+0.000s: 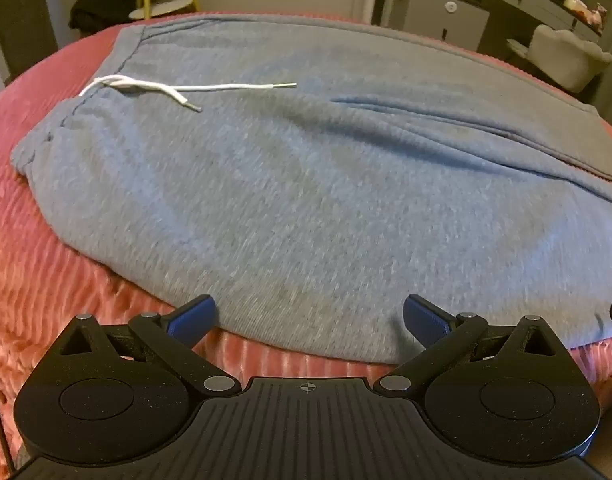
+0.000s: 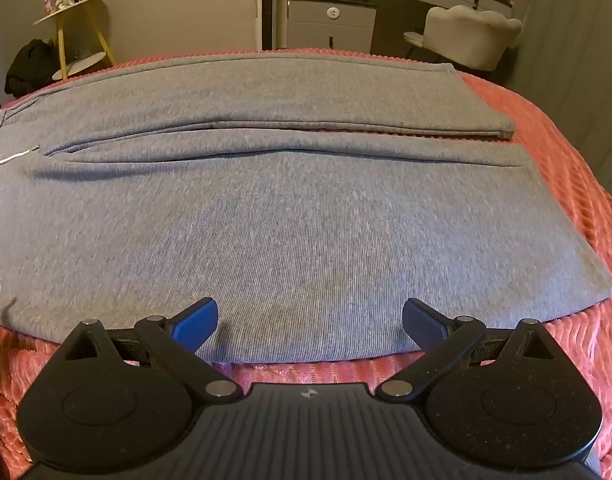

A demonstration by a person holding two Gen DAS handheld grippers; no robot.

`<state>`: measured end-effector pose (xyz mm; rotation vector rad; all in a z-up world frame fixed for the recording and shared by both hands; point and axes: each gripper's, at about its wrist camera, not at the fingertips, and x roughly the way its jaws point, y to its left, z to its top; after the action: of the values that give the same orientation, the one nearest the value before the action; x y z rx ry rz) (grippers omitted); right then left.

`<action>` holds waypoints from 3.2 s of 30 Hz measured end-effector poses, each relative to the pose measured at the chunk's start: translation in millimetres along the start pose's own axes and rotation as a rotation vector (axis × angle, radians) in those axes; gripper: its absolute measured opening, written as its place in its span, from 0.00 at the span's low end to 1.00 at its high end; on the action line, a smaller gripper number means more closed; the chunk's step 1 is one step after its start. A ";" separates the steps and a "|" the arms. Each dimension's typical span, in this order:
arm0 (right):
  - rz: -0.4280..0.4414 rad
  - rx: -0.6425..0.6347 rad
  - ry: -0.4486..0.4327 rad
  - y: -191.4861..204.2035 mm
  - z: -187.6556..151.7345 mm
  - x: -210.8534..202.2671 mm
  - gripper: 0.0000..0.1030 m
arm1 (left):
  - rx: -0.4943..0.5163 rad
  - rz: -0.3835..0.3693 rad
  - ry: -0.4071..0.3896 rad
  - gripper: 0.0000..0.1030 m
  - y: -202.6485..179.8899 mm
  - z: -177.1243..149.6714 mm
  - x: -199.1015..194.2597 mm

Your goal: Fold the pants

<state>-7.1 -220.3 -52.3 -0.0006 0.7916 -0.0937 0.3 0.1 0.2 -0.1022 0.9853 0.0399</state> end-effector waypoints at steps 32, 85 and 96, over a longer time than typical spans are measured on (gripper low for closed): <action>0.000 0.002 -0.005 -1.2 -0.3 -1.3 0.96 | -0.040 -0.009 0.012 1.00 4.6 -2.6 2.0; 0.006 0.005 -0.008 -0.8 -0.3 -0.4 0.96 | -0.071 -0.029 0.022 1.00 9.0 -2.5 3.0; 0.014 0.008 -0.007 0.1 -0.7 -1.0 0.96 | -0.076 -0.033 0.021 1.00 10.2 -1.7 1.5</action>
<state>-8.3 -220.1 -52.1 0.0123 0.7844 -0.0835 -1.1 10.1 -2.6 -0.1886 1.0033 0.0461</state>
